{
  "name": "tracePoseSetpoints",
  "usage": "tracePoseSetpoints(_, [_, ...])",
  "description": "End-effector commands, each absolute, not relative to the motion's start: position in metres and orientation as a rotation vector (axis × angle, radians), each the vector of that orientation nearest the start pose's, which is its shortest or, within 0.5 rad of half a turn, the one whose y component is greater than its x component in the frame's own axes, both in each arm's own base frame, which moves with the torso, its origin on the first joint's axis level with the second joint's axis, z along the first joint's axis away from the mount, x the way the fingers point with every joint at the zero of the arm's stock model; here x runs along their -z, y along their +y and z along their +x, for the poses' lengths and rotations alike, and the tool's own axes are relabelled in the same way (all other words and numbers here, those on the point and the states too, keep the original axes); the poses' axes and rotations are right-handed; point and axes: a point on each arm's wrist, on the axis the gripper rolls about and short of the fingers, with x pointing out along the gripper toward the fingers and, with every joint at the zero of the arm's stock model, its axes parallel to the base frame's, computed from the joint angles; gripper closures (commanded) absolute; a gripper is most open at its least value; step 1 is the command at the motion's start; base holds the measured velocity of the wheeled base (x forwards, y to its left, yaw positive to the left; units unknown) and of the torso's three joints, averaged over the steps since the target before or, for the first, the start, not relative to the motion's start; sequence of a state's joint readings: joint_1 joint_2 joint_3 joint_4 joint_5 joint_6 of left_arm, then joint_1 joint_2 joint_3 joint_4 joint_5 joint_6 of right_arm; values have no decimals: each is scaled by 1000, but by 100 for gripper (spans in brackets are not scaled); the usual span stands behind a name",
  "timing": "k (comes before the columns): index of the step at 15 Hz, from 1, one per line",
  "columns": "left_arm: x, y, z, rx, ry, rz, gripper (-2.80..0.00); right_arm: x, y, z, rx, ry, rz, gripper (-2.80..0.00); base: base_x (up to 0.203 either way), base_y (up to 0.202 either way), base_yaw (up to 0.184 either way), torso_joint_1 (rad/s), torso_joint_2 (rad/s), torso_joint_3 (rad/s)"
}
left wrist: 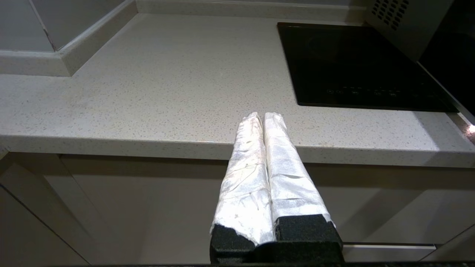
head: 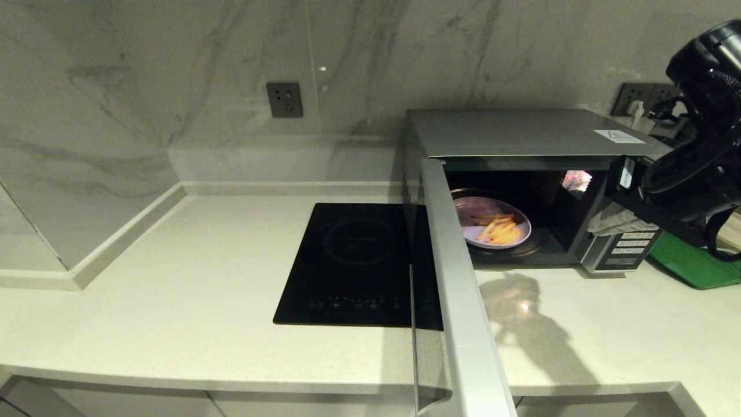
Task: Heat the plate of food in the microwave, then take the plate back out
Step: Close the microwave oven
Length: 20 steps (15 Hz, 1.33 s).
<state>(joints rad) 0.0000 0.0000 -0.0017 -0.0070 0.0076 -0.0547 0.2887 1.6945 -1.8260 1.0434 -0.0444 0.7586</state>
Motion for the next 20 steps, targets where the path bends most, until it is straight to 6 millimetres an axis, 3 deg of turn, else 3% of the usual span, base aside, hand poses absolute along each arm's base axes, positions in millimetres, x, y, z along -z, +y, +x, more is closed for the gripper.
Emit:
tracePoseSetpoints(1, [-77,0,-23,-7,-9,-55,0,-324,112,242,68,960,404,0,0,0,0,0,0,0])
tracePoseSetpoints(5, [-77,0,-23,-7,-9,-55,0,-332,155,206,-133,951,237,0,0,0,0,0,0,0])
tracePoseSetpoints(7, [-77,0,-23,-7,-9,-55,0,-341,167,183,-266,916,163,0,0,0,0,0,0,0])
tracePoseSetpoints(10, [-77,0,-23,-7,-9,-55,0,-350,182,165,-411,848,100,0,0,0,0,0,0,0])
tracePoseSetpoints(15, [-77,0,-23,-7,-9,-55,0,-351,195,163,-560,828,48,0,0,0,0,0,0,0])
tracePoseSetpoints(20, [-77,0,-23,-7,-9,-55,0,-335,214,174,-661,929,37,0,0,0,0,0,0,0])
